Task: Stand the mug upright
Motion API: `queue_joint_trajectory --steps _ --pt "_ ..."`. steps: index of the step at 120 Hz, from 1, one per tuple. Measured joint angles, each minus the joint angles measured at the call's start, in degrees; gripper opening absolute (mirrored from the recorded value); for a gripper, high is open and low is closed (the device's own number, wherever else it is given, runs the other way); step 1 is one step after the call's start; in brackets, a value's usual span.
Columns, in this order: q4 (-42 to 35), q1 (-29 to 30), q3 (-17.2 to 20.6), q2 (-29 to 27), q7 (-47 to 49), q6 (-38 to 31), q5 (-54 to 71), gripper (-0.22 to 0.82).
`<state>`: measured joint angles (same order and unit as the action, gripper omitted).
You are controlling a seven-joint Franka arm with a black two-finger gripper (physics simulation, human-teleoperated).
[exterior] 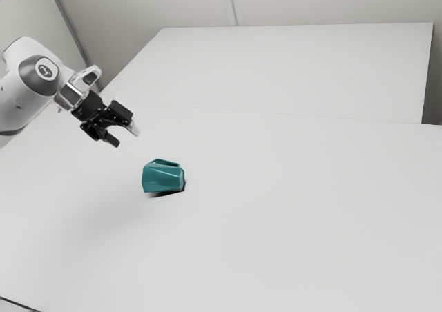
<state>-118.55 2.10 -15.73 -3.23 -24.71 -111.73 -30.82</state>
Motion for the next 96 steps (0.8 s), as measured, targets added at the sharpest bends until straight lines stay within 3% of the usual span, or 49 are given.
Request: queue_joint_trajectory --steps 38,96 --pt "-6.96 3.69 -0.01 3.41 -11.53 -4.82 -10.30 0.60" --pt "-6.77 3.57 0.00 10.58 -22.40 -7.07 -18.65 0.60"
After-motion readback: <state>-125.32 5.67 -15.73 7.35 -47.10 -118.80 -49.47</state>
